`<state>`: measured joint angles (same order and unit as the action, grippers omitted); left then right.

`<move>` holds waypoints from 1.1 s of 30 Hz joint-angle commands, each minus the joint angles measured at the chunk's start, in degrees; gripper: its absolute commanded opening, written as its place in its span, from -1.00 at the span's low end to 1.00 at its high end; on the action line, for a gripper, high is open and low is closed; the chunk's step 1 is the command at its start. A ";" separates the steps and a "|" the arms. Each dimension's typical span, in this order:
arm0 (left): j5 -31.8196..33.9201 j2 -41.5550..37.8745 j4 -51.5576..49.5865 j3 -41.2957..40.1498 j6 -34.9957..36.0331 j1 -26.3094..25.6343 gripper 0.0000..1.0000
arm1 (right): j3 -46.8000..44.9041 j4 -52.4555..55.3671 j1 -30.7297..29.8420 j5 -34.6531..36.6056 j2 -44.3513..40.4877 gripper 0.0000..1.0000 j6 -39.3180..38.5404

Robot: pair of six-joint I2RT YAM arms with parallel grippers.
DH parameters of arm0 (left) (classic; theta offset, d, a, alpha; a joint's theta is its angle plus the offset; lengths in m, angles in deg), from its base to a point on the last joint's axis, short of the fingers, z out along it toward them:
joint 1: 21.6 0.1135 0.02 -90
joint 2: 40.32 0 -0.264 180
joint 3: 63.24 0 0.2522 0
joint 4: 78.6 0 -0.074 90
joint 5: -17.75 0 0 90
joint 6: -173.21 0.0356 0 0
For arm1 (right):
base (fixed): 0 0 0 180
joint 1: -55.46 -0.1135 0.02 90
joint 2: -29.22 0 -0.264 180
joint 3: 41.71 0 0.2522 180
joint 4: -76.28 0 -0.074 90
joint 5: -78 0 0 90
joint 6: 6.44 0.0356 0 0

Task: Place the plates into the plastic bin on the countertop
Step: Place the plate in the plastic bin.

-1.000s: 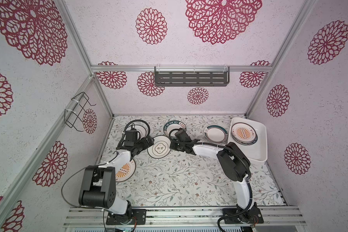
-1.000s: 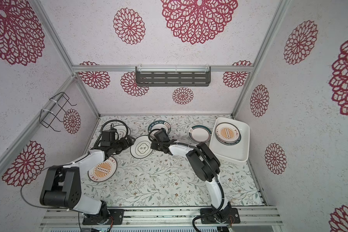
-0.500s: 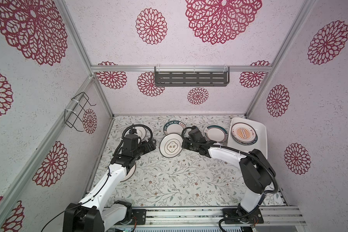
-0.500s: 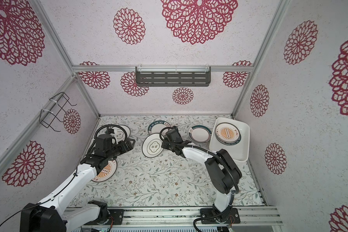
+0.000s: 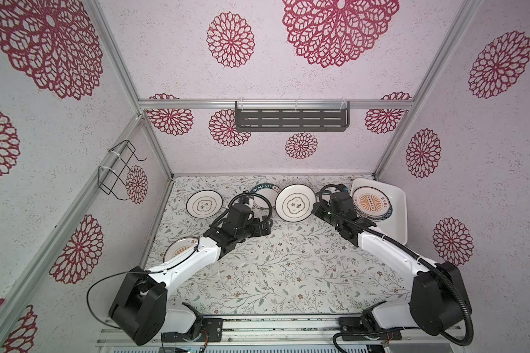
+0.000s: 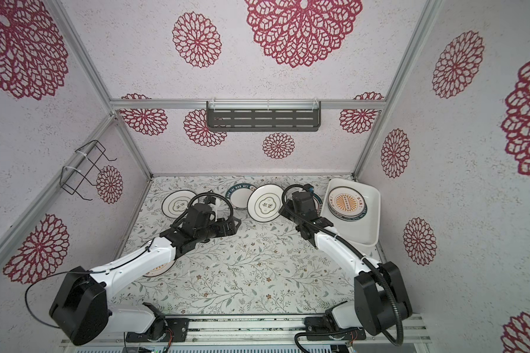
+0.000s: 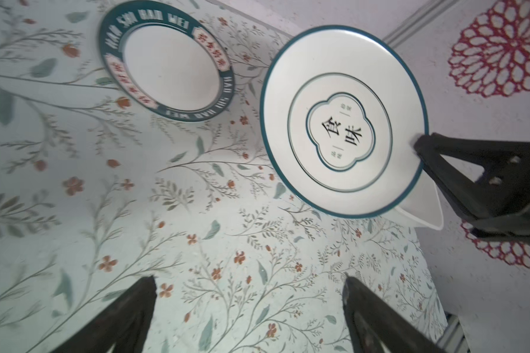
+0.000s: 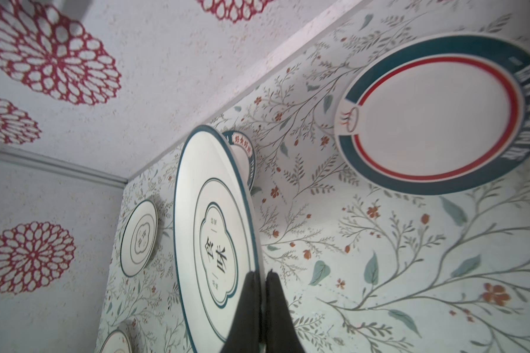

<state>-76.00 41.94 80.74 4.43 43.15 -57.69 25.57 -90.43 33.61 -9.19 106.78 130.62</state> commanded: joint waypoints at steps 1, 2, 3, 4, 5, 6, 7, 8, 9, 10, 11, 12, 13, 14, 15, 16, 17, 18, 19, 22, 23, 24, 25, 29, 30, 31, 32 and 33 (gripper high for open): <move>0.26 4.87 4.79 5.37 1.20 -3.45 0.95 | -1.57 -5.59 4.82 -0.96 -4.39 -1.00 2.34; -0.06 6.74 4.79 7.19 1.58 -4.58 0.95 | -2.25 -5.93 6.75 -1.70 -5.18 -1.00 2.64; -0.41 8.58 4.79 9.19 1.89 -5.58 0.95 | -2.81 -6.00 9.00 -2.21 -5.84 -1.00 2.82; -0.75 10.08 4.76 10.63 2.24 -6.44 0.95 | -3.13 -6.03 10.69 -2.56 -6.37 -1.00 2.90; -1.00 11.55 4.79 12.58 2.49 -7.41 0.96 | -3.71 -6.26 13.10 -2.97 -6.90 -1.00 2.94; -1.41 13.23 4.83 14.19 2.79 -8.34 0.95 | -4.19 -6.69 15.69 -3.60 -7.35 -1.00 3.09; -1.68 14.48 4.79 15.51 2.95 -8.93 0.95 | -4.49 -6.90 17.72 -4.07 -7.59 -1.00 3.38; -2.23 15.95 4.95 17.06 3.13 -9.59 0.95 | -4.93 -7.40 20.07 -4.85 -7.77 -1.00 3.61; -3.09 17.39 5.13 18.40 3.35 -9.98 0.95 | -5.36 -8.24 22.18 -5.63 -7.87 -1.00 4.08; -3.50 18.60 5.14 19.52 3.42 -10.37 0.95 | -5.73 -9.12 23.86 -5.94 -7.81 -1.00 4.60; -4.03 20.12 5.11 20.82 3.52 -10.72 0.95 | -6.24 -10.41 25.61 -6.29 -7.67 -1.00 5.30; -4.61 21.53 4.76 22.14 3.53 -10.96 0.95 | -6.80 -11.55 27.47 -6.47 -7.36 -1.00 6.16; -5.00 22.53 4.39 23.23 3.60 -11.22 0.95 | -7.02 -12.67 28.99 -6.99 -6.85 -1.00 6.95; -5.04 23.61 3.80 24.44 3.71 -11.40 0.95 | -7.24 -13.91 30.57 -7.36 -6.17 -1.00 7.54; -5.10 24.48 3.28 25.55 3.86 -11.46 0.95 | -7.17 -14.63 31.95 -7.11 -5.44 -1.00 7.96; -5.12 25.10 2.92 26.35 3.97 -11.57 0.95 | -7.14 -15.30 33.05 -6.82 -4.71 -1.00 8.30; -5.18 25.74 2.78 27.18 4.03 -11.63 0.95 | -7.02 -16.32 34.31 -6.48 -3.79 -1.00 8.62; -5.27 26.38 2.73 27.83 4.14 -11.70 0.95 | -6.79 -17.33 35.43 -6.28 -2.67 -1.00 9.06; -5.40 26.90 2.48 28.44 4.23 -11.70 0.95 | -6.42 -18.03 36.39 -6.16 -1.71 -1.00 9.42; -5.62 28.48 1.26 30.54 4.66 -11.63 0.95 | -4.73 -19.52 38.56 -5.00 2.13 -1.00 9.59; -5.63 28.90 0.82 31.25 4.78 -11.69 0.95 | -3.92 -19.71 39.01 -4.55 3.56 -1.00 9.61; -5.49 29.32 0.54 31.78 4.94 -11.70 0.95 | -3.34 -20.21 39.49 -4.44 4.96 -1.00 9.54; -5.51 29.62 0.25 32.31 4.98 -11.71 0.95 | -2.87 -20.89 39.76 -4.48 6.07 -1.00 9.39; -5.65 29.70 -0.67 33.80 5.24 -11.59 0.95 | -0.60 -21.53 40.69 -3.19 10.43 -1.00 8.81; -5.59 31.66 -0.83 34.04 5.32 -11.61 0.95 | -0.14 -21.74 40.93 -3.16 11.36 -1.00 8.66; -5.64 31.89 -0.92 34.22 5.39 -11.54 0.95 | 0.19 -21.95 41.08 -3.03 12.15 -1.00 8.61; -5.61 32.00 -0.93 34.41 5.42 -11.53 0.95 | 0.63 -22.03 41.27 -2.86 13.08 -1.00 8.48; -5.63 32.02 -0.88 34.49 5.36 -11.51 0.95 | 1.10 -22.01 41.46 -2.90 13.96 -1.00 8.24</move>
<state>-80.85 71.95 81.05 38.18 47.44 -68.97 23.56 -107.00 74.48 -13.21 120.33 138.69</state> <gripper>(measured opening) 0.975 0.053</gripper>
